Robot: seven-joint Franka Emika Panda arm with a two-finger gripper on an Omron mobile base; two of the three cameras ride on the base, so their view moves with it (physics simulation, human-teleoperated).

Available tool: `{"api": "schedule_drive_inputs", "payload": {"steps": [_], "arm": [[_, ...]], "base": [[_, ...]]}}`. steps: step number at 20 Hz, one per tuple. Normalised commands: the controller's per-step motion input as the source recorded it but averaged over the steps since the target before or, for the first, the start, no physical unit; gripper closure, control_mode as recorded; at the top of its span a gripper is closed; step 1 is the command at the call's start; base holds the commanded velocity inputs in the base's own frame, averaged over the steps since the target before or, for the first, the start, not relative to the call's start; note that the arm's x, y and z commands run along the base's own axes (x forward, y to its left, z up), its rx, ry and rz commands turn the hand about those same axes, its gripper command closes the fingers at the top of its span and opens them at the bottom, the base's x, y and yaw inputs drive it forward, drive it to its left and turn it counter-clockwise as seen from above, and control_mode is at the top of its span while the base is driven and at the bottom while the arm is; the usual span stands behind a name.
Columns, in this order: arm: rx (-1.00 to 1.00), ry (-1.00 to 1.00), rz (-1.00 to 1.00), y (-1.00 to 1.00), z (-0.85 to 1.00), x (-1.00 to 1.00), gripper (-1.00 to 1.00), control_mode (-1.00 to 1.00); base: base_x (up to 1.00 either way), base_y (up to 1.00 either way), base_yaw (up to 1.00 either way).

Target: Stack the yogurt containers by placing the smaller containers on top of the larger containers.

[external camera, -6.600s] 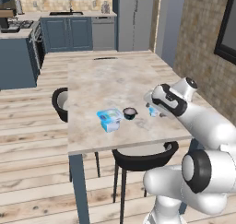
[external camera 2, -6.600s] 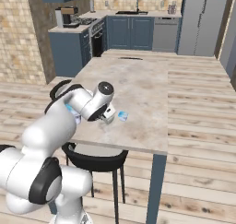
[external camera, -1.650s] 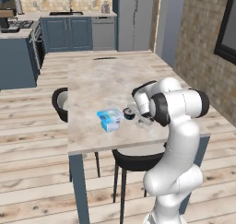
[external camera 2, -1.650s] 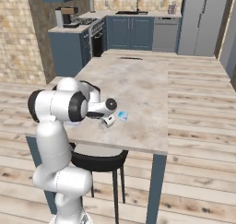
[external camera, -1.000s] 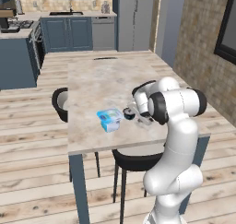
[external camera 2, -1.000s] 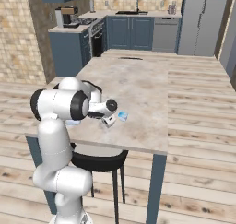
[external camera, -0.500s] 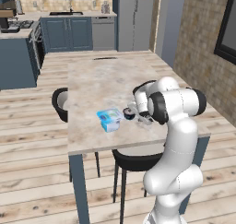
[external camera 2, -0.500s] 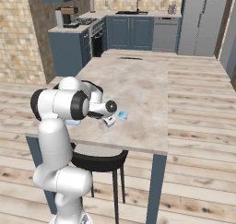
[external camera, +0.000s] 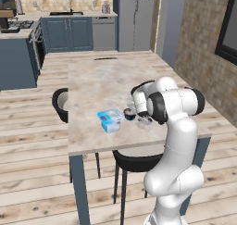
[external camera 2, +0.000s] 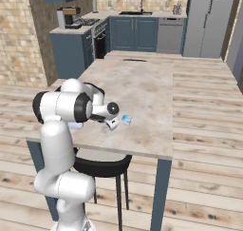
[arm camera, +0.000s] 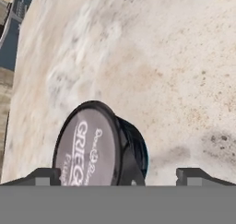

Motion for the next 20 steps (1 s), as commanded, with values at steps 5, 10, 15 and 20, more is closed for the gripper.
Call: {"api": "schedule_drive_inputs", "payload": {"steps": [5,10,15,20], "arm": [[0.0,0.0,0.01,0.0,-0.17,0.16,-1.0,-1.0],[0.0,0.0,0.0,0.06,-0.16,0.11,1.0,-1.0],[0.0,-0.01,0.0,0.06,-0.16,0.04,1.0,-1.0],[0.0,-0.04,0.01,0.0,-0.13,0.0,1.0,-1.0]], "base": [[0.0,0.0,0.0],[0.0,0.0,0.0],[0.0,0.0,0.0],[0.0,0.0,0.0]]}}
